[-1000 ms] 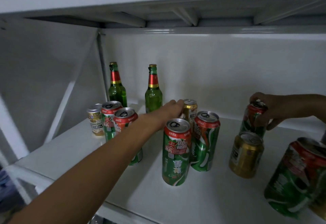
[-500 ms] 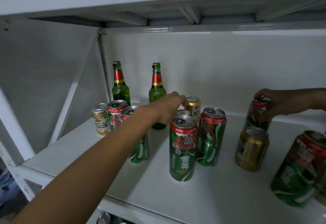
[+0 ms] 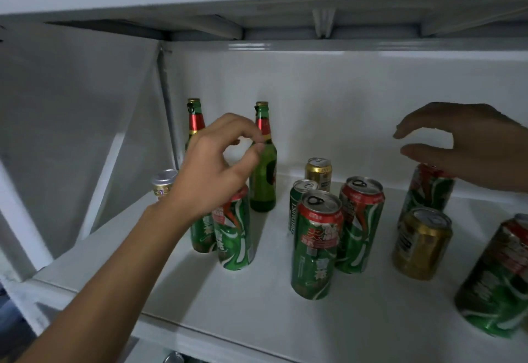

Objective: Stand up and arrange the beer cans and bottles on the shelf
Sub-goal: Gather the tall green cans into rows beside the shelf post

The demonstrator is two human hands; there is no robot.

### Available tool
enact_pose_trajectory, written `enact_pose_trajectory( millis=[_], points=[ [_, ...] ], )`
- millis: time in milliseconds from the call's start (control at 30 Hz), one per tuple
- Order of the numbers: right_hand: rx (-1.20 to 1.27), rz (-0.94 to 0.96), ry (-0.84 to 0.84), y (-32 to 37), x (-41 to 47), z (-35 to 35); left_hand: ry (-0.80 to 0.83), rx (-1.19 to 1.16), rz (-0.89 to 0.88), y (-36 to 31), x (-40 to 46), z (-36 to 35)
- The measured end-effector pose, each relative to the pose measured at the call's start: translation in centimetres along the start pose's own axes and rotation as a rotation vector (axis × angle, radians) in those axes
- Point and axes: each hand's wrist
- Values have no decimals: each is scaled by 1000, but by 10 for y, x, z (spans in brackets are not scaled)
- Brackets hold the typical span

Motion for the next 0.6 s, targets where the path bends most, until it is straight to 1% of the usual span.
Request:
enact_pose_trajectory(
  millis=[33,67,100,167,233,367,433,600],
  points=[
    [11,26,-27,6,4,-8,-50,-25,25,4,-10,4],
    [-2,49,-108,11,4,-21,-89,-45,53,8,-19,9],
    [17,61,-133,18,6,-24,-117,-61,83,11,-28,14],
    [0,27,-193,31,13,-28,-150,-92,143,17,-45,22],
    [-54,11,-154,41,12,-45,-171,-98,194,22,-60,28],
    [-40,-28,-135,58,18,-48,-169,-111,309,28,-82,35],
    [-28,-37,-153,66,19,-53,-153,-104,334,29,-90,38],
    [46,10,-157,100,27,-65,-99,-82,354,43,-101,49]
  ],
)
Point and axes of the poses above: each hand's wrist, its own x-axis towards the middle knuckle, its own z-axis out of the back of the hand, y = z × x, and after that the axes turned 15 degrees about y, right-handed
